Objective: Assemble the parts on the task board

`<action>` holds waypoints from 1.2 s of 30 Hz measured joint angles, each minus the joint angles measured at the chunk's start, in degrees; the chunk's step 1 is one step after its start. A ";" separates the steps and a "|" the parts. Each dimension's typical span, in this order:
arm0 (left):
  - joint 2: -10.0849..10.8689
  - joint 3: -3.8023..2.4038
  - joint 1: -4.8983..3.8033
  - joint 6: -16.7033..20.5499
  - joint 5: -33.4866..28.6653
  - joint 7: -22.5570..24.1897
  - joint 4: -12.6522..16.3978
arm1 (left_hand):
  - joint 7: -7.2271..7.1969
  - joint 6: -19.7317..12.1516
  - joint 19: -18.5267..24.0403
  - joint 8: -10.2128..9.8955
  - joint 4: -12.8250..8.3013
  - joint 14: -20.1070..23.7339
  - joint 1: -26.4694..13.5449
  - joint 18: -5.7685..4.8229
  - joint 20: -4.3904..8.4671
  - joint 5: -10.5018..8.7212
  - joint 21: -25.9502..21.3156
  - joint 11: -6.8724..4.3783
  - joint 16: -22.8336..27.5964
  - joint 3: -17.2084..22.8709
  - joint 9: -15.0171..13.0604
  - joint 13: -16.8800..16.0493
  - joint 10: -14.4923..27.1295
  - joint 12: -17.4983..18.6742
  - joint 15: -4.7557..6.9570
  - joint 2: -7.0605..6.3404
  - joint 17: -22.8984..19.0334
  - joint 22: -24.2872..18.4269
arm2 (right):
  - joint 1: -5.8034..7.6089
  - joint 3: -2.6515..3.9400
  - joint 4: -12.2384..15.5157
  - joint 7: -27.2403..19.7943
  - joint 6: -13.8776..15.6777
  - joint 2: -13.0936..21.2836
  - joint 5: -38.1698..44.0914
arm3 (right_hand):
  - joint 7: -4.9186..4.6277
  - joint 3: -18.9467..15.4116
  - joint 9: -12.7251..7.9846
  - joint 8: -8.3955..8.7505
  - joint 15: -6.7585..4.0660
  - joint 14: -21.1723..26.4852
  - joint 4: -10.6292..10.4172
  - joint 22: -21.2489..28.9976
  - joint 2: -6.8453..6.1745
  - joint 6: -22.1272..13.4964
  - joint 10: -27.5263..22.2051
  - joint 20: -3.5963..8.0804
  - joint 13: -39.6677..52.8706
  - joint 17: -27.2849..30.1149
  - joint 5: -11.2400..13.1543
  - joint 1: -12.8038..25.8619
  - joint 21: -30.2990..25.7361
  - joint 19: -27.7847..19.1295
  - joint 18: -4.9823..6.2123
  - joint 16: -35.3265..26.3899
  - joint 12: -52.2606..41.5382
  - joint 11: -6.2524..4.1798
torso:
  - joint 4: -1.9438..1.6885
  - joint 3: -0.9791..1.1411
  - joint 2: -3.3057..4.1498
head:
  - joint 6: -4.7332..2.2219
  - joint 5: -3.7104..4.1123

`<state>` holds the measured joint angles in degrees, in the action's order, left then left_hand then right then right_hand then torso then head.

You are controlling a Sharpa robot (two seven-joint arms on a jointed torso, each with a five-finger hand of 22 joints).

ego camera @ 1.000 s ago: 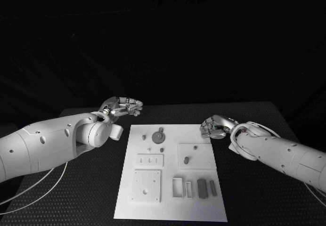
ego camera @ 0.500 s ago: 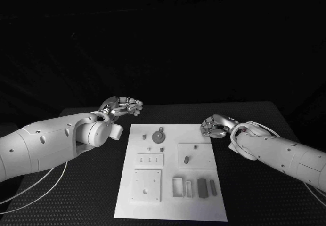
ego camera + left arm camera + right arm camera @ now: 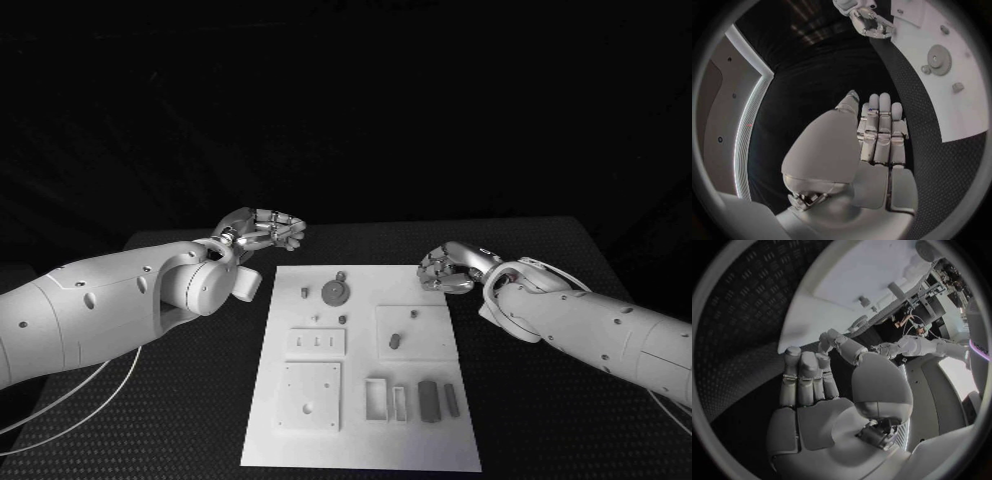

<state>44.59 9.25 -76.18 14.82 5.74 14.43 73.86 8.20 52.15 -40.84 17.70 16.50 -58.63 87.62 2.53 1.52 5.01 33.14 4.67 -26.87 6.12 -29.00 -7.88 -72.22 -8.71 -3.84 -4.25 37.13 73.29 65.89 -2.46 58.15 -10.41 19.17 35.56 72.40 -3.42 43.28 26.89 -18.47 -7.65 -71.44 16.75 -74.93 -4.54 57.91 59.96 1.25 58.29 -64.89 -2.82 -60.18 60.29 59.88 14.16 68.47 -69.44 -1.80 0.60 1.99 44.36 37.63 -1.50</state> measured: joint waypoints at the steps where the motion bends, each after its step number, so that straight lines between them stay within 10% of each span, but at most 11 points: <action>1: -0.05 -0.01 -0.01 -0.34 0.52 -0.45 0.10 | -0.17 0.52 -0.03 0.00 0.00 -0.40 -0.98 0.00 0.03 -0.23 0.12 -0.25 0.00 0.00 -0.04 -0.11 -0.33 -0.17 0.15 -0.10 0.12 -0.02 | 0.59 0.09 1.09 0.87 0.09 0.08 0.50 | 0.00 0.07 0.00 0.00 0.00 -0.01 -0.07 -0.01 0.00 0.00 0.07 0.00 0.00 0.00 0.00 0.00 0.00 0.00 0.00 0.00 0.00 -0.07 | 0.01 -0.01 -0.02 | -0.09 0.00; 12: -1.77 -0.03 -0.05 -3.54 6.37 -7.70 2.14 | -0.84 2.20 -0.84 0.00 0.31 -1.18 -13.81 -0.47 0.83 -1.96 0.97 -0.68 -0.41 -0.63 -0.03 -0.45 -1.92 -0.33 0.76 -2.74 1.06 -0.35 | 3.07 0.19 11.61 11.94 -0.08 -0.55 8.39 | 0.54 2.37 0.00 0.00 -0.11 -0.73 -0.32 -0.11 -1.42 0.54 1.19 0.30 -0.33 0.46 -0.07 0.31 0.06 0.90 -0.08 0.00 0.00 -0.14 | 0.34 -0.14 -0.63 | -0.92 -0.23; 22: -3.39 0.15 -0.05 -4.93 12.21 -13.08 4.00 | -0.84 2.20 -0.83 -0.75 0.32 -1.03 -26.51 0.14 0.83 -1.96 1.24 -0.68 -0.41 7.71 -0.01 -0.52 -1.91 0.52 0.61 -6.40 1.68 -0.56 | 3.74 0.22 17.68 19.68 -0.37 -2.34 14.27 | 1.13 4.20 0.00 0.00 -0.12 -1.77 -0.21 0.08 -2.43 1.13 2.24 0.58 -0.61 0.75 -2.55 0.89 0.18 1.80 0.16 -0.02 0.23 -0.40 | 0.68 -0.40 -1.69 | -1.20 -0.73; 36: -4.37 0.34 0.00 -6.29 16.15 -16.62 4.86 | -0.22 1.58 0.01 -1.11 -0.17 -0.84 -22.82 0.16 0.82 -1.96 2.09 -0.45 -0.41 7.51 0.11 -0.84 -1.68 0.56 0.44 -4.39 2.52 0.11 | 3.73 0.21 21.55 23.62 0.01 -3.13 17.59 | 1.43 4.72 0.00 0.00 -0.19 -2.24 -0.29 0.18 -2.88 1.43 2.72 0.81 -0.72 0.91 -3.39 1.04 0.49 2.06 0.39 -0.01 0.45 -0.47 | 0.66 -0.66 -2.22 | -1.04 -1.38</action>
<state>40.23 9.58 -76.18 8.53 21.90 -2.19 78.72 7.98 53.73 -40.83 16.60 16.34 -59.47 64.79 2.69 2.35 3.04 35.23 4.22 -27.28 13.63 -28.89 -8.71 -73.90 -8.15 -3.40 -8.64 39.65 73.40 69.62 -2.25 79.70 13.21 19.18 32.43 89.99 -1.99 48.00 26.89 -18.47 -7.84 -73.68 16.46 -74.75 -7.42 59.34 62.68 2.06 57.57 -63.98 -6.21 -59.15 60.78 61.93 14.54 68.46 -68.99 -2.26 1.26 1.32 42.14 36.60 -2.88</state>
